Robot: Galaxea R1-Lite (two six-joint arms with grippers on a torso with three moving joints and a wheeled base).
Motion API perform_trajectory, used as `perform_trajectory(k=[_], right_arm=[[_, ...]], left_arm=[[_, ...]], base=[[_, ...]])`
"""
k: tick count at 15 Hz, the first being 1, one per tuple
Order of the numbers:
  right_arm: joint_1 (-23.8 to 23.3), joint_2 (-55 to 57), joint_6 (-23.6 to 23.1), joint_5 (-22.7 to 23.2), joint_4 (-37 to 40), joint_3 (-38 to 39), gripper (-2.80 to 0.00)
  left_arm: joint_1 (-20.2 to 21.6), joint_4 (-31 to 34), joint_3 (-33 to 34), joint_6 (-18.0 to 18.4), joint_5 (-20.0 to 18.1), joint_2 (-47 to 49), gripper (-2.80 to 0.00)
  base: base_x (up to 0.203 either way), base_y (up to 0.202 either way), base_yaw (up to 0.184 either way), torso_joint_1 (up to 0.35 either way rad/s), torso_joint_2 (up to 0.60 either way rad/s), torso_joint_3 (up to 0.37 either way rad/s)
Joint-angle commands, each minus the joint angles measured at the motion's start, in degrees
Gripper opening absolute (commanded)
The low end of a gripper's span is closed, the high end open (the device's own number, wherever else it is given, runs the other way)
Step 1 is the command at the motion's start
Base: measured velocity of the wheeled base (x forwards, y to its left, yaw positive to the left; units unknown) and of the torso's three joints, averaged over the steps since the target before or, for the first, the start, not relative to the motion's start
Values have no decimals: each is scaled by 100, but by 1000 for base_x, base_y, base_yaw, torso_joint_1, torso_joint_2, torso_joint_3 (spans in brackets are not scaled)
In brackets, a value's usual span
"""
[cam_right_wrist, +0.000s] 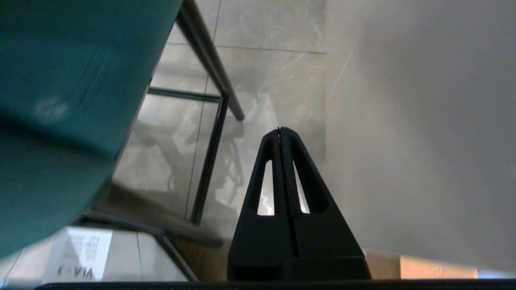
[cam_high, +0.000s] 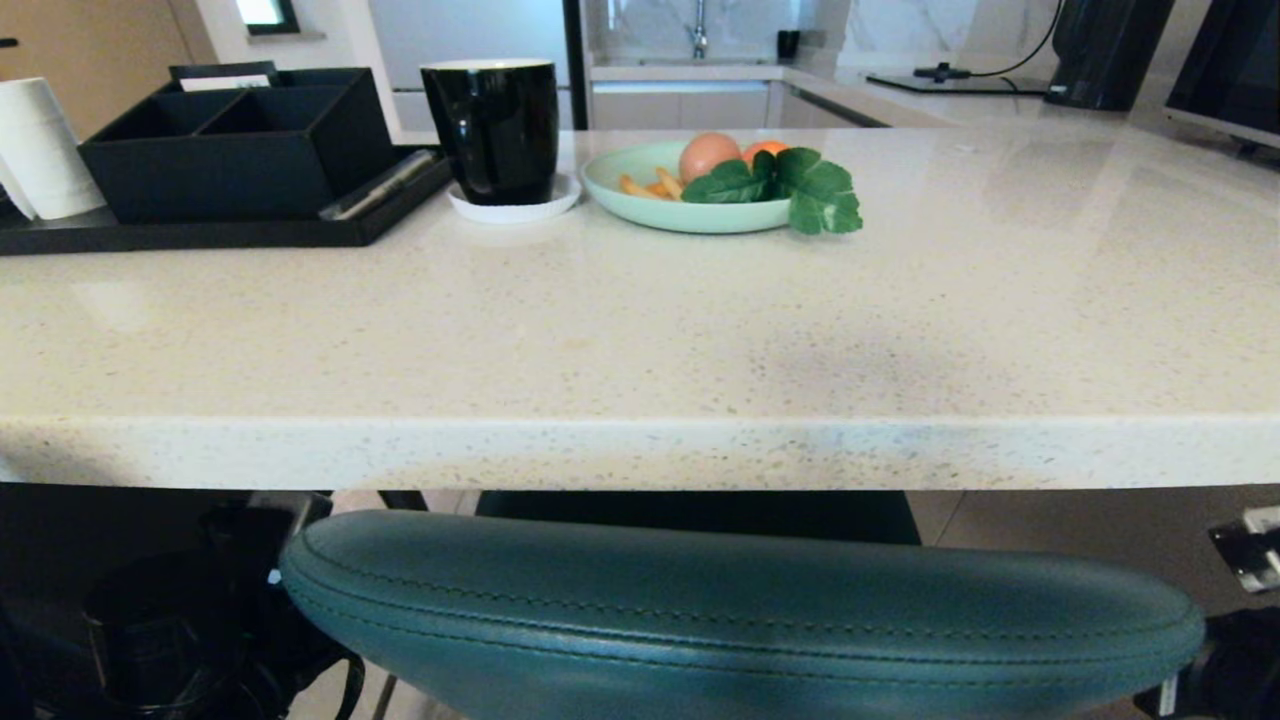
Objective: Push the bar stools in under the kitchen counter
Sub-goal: Pull the blue chair out from under the dining table
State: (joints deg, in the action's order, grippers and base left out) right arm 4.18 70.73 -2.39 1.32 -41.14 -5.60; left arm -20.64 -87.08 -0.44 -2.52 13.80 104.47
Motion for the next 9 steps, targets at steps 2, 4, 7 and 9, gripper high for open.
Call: perform_trajectory(k=[2, 4, 7, 9], right_arm=[[64, 717, 1, -76, -228, -370, -280], [179, 824, 7, -105, -245, -424, -280], [333, 1243, 18, -204, -493, -432, -280], [468, 1794, 27, -379, -1236, -425, -280]], left_arm=[[-7, -58, -360, -19, 93, 423, -280], [49, -59, -428, -12, 105, 434, -280], [274, -59, -669, -19, 114, 521, -280], [297, -59, -864, -90, 114, 560, -280]], base=[[0, 0, 0, 0, 0, 0], [0, 0, 0, 0, 0, 0], [0, 0, 0, 0, 0, 0], [0, 0, 0, 0, 0, 0]])
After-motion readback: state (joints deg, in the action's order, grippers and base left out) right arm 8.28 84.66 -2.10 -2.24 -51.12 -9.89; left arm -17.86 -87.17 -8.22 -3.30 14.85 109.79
